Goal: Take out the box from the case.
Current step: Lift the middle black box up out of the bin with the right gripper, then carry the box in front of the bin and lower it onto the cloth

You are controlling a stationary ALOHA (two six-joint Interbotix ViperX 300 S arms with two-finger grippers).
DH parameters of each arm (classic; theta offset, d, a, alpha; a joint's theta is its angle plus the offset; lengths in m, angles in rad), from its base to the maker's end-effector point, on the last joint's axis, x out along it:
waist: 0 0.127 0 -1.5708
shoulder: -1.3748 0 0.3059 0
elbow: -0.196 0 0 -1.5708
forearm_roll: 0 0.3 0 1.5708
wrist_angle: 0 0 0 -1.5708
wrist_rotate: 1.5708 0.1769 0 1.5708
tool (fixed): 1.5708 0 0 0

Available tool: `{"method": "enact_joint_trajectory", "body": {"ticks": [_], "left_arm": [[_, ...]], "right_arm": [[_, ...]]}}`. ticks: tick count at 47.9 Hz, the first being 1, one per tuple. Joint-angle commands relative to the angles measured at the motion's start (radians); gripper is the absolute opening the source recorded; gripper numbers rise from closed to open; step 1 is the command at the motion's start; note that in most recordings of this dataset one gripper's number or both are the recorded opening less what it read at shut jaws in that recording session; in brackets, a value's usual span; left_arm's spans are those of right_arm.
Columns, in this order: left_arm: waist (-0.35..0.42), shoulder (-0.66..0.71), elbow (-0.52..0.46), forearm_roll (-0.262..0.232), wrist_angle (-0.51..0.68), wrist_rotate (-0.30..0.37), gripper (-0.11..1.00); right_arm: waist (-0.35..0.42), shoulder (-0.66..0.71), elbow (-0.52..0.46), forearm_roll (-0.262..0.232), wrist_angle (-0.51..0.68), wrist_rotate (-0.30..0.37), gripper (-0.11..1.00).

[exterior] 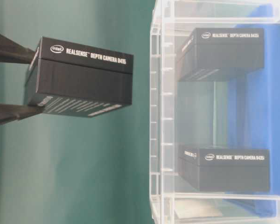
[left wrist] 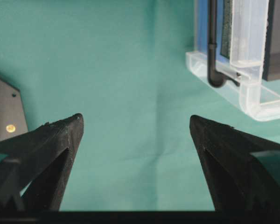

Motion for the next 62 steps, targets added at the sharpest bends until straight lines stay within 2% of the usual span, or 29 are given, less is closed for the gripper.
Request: {"method": "enact_joint_trajectory", "body": {"ticks": [1,9,34,49,62], "left_arm": [[-0.002,-0.002,-0.009,0.003,-0.002,0.002,0.96],[-0.002,0.000,-0.009,0.003,-0.003,0.002,0.96],[-0.002,0.000,-0.009,0.003,-0.003,0.000,0.96],[-0.002,-0.002,-0.009,0.003,-0.006,-0.002,0.96],[-0.002,-0.006,-0.006,0.003,-0.002,-0.002,0.96]], "right_arm": [[0.049,-0.031,-0.028,-0.008,0.003,0.031,0.68],[0.121,-0.020,-0.028,-0.008,0.003,0.114,0.68],[0.282,0.028,-0.028,0.009,-0.044,0.341,0.68],[0.288,0.049,-0.023,0.025,-0.044,0.348,0.68],[0.282,0.052,0.040,0.049,-0.078,0.348,0.68]]}}
